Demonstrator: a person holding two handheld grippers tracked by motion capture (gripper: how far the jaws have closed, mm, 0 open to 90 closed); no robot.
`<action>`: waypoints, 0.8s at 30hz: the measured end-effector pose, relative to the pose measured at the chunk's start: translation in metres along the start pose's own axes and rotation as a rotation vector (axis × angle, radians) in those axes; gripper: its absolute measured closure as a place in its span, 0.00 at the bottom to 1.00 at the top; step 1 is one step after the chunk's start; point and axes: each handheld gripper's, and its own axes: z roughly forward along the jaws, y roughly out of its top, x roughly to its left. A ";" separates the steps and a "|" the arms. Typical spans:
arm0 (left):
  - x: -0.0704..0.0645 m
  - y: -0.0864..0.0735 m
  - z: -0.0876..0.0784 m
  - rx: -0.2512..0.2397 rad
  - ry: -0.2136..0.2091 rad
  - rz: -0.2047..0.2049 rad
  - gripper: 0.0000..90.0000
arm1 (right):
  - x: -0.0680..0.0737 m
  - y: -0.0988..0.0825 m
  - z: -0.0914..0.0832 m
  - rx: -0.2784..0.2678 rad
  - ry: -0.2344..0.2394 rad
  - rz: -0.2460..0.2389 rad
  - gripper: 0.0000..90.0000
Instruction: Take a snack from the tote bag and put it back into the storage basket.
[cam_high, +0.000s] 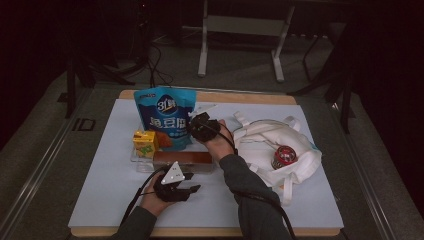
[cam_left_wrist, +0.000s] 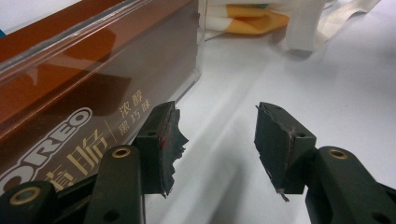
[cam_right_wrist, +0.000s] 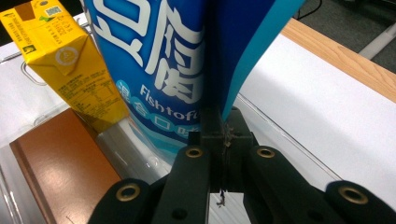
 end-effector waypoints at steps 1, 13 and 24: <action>0.000 0.000 0.000 0.000 0.000 0.000 0.54 | 0.000 0.000 0.000 -0.002 0.002 0.008 0.99; 0.000 0.000 0.000 -0.002 -0.004 -0.004 0.54 | -0.003 -0.002 -0.004 0.017 0.003 0.017 0.91; 0.000 0.000 0.000 -0.002 -0.004 -0.008 0.54 | -0.001 -0.004 -0.014 0.017 0.002 -0.027 0.77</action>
